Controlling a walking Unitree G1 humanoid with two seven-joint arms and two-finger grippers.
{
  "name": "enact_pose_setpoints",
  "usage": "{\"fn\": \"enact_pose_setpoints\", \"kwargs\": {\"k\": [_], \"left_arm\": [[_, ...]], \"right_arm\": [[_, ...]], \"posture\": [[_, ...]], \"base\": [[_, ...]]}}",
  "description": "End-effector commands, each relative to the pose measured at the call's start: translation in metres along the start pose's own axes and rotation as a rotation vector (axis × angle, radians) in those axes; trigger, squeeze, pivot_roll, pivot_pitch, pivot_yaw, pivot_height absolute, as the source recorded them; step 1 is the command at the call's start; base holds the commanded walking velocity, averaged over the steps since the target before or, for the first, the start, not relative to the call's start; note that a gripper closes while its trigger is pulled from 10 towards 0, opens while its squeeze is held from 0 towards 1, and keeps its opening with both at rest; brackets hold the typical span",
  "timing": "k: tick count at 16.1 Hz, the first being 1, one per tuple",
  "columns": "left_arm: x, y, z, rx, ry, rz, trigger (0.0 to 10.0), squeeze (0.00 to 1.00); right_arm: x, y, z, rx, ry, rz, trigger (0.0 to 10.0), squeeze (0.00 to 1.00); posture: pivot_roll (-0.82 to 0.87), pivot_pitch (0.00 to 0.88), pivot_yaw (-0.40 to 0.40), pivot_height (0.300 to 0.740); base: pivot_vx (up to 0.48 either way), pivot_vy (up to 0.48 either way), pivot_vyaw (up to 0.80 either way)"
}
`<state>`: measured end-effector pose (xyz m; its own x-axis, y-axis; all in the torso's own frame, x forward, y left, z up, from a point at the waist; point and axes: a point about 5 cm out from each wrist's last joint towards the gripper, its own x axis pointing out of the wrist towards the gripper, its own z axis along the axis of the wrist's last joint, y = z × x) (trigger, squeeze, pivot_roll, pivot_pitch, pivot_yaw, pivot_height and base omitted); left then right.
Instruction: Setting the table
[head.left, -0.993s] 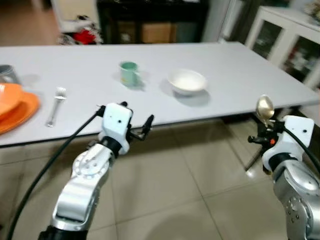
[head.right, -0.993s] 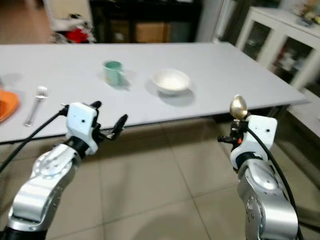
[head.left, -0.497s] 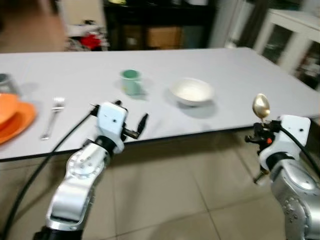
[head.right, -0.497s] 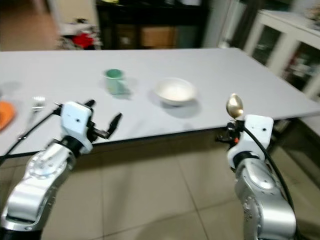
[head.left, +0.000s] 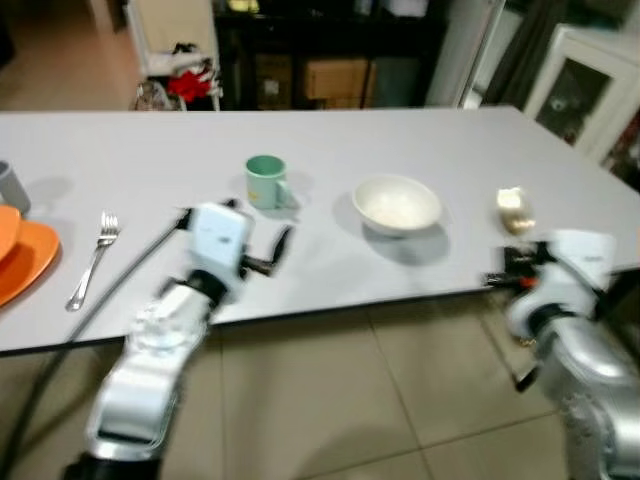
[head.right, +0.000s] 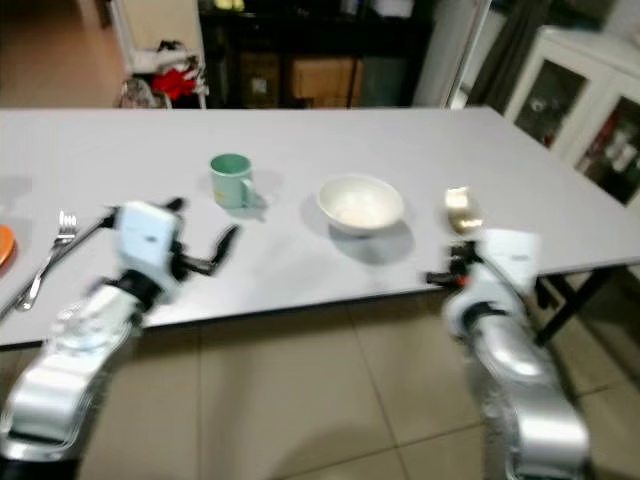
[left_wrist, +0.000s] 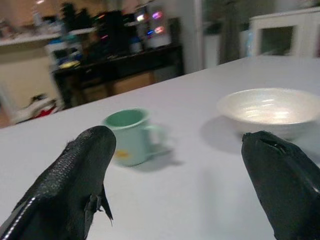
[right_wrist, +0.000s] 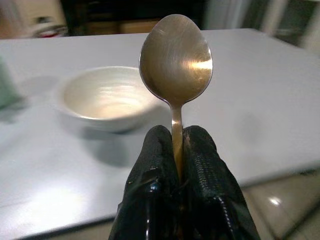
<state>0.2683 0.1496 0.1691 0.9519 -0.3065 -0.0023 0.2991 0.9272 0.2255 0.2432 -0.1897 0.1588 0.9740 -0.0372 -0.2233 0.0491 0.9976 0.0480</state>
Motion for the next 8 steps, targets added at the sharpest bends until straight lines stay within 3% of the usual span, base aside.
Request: {"fn": "enact_pose_setpoints", "kwargs": {"k": [1, 8], "left_arm": [[0.0021, -0.0066, 0.0014, -0.008, -0.003, -0.022, 10.0, 0.0], [0.0033, -0.0078, 0.0023, -0.009, -0.006, -0.032, 10.0, 0.0]], "right_arm": [[-0.0013, -0.0067, 0.0023, -0.009, -0.001, -0.024, 10.0, 0.0], [0.0034, -0.0017, 0.0021, 0.0, 0.033, 0.036, 10.0, 0.0]], "posture": [[0.02, 0.0, -0.077, 0.74], [0.02, 0.0, -0.074, 0.74]], "base": [[0.341, 0.0, 0.0], [0.338, 0.0, 0.0]]}}
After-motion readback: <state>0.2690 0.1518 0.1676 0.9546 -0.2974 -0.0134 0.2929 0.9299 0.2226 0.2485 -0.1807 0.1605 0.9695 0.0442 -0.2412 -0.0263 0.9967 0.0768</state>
